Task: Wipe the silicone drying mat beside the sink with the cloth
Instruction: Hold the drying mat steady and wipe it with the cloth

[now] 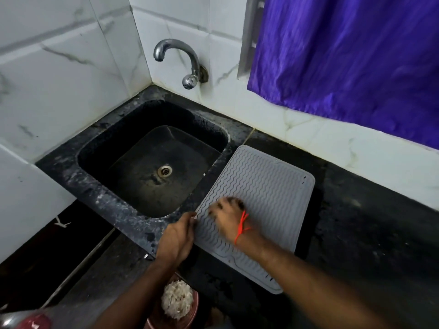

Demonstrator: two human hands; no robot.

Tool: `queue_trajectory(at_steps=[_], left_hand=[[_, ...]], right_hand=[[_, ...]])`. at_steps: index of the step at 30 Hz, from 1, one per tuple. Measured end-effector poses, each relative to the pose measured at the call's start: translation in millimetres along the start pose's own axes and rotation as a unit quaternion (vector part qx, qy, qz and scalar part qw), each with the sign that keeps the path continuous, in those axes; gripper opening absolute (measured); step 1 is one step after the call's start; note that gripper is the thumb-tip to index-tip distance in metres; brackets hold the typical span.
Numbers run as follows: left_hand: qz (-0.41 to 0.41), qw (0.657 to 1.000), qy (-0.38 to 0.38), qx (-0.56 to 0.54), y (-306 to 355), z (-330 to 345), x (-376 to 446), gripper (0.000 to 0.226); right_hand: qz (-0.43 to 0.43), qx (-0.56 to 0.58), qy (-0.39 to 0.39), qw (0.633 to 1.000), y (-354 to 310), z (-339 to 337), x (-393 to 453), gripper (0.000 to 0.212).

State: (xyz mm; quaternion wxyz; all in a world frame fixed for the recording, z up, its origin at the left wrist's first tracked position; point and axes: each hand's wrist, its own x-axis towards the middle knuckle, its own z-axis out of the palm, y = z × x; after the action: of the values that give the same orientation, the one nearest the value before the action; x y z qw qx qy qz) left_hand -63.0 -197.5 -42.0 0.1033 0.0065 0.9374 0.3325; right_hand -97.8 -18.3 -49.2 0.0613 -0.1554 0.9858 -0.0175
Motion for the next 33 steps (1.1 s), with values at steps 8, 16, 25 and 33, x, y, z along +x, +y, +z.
queue_trajectory(at_steps=[8, 16, 25, 33], left_hand=[[-0.005, 1.000, -0.022, 0.019, 2.7, -3.3, 1.3, 0.034], [-0.014, 0.997, -0.076, 0.020, 1.6, -2.9, -3.7, 0.037], [-0.011, 0.995, -0.074, 0.061, 10.3, -5.8, -5.4, 0.035], [-0.025, 0.998, -0.026, 0.051, 15.4, -2.3, -8.0, 0.032]], right_hand=[[-0.110, 0.246, -0.105, 0.957, -34.7, -13.3, -55.4, 0.015], [0.179, 0.261, 0.102, 0.943, 144.3, -67.1, 36.8, 0.029], [0.239, 0.141, 0.028, 0.960, 166.4, -25.7, 78.9, 0.044], [0.100, 0.165, 0.051, 0.980, 59.0, -6.4, -2.8, 0.032]])
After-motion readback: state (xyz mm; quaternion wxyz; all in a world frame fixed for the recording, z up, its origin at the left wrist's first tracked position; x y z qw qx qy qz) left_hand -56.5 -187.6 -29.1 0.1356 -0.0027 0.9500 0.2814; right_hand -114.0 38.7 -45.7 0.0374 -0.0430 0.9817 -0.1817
